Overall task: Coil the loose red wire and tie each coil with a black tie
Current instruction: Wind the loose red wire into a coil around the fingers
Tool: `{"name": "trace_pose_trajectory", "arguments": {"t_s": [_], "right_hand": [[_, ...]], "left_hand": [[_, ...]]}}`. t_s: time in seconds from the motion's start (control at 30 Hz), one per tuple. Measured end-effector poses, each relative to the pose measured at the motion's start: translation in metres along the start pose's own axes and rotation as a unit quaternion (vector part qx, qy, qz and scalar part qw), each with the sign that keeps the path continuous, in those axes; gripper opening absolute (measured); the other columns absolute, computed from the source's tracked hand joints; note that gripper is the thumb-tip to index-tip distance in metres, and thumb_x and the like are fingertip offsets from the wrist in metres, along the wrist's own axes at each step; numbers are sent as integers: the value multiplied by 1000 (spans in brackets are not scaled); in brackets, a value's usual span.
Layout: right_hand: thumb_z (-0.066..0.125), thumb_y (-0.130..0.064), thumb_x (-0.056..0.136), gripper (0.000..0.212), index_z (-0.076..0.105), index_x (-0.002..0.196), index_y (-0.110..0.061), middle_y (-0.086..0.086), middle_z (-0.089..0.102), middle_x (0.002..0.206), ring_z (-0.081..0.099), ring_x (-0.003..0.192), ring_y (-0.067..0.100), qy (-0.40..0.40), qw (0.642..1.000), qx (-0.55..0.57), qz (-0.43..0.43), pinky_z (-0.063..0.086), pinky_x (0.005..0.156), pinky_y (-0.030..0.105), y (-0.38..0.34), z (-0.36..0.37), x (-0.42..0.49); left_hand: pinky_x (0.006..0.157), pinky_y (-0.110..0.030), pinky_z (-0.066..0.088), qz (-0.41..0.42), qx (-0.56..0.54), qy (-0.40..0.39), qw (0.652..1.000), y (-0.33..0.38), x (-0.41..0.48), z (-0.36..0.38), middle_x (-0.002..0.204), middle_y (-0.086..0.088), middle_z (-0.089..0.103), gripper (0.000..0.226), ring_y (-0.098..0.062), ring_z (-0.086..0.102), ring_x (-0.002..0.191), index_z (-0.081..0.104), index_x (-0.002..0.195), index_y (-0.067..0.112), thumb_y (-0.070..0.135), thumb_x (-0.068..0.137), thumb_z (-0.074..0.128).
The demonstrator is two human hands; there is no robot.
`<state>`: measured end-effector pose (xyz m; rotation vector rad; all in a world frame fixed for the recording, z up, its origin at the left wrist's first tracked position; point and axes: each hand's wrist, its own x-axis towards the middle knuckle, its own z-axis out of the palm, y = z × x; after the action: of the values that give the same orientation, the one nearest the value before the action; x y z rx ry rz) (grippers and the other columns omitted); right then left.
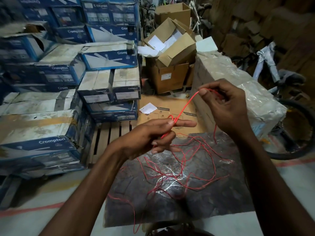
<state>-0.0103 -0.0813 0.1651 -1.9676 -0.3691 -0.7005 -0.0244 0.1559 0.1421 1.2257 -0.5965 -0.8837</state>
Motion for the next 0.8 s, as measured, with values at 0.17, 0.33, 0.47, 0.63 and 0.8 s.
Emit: {"name": "trace_pose_trajectory", "arguments": {"t_s": [0.17,0.33,0.47,0.63,0.8], "right_hand": [[63,-28,102,8,71,100,-25,11,70,92,62,70,36,-27,994,90,48,47,61,50,8,25,-5],[59,-16,104,22,67,88,-28,-15,68,76,57,66,-4,-99,979,134,118,44,61,17,14,57,-31],[53,-34,107,33,71,85,-17,14,63,68,50,58,17,-145,969,140,143,41,57,36,29,70,-65],[46,-43,108,42,65,79,-20,1,41,49,41,45,13,-152,949,182,210,39,50,24,37,73,-113],[41,-58,100,37,51,88,-24,-6,46,56,46,52,13,-208,928,161,263,42,55,31,50,76,-150]], "left_hand": [[103,-61,45,75,-230,-119,963,11,-10,15,51,3,18,52,-8,21,33,38,151,3,22,103,46],[61,-58,-27,167,-217,-68,959,27,-14,12,42,7,29,65,3,50,34,25,159,18,38,100,45],[110,-67,20,227,-266,-53,935,38,-8,2,60,13,62,58,-2,56,44,21,160,17,35,105,27],[99,-66,43,235,-232,79,941,47,3,-15,154,-7,48,54,-19,76,87,30,156,21,36,104,30],[104,-64,44,206,-91,304,926,54,10,-38,163,-5,31,44,-42,50,134,43,150,36,40,108,32]]}}
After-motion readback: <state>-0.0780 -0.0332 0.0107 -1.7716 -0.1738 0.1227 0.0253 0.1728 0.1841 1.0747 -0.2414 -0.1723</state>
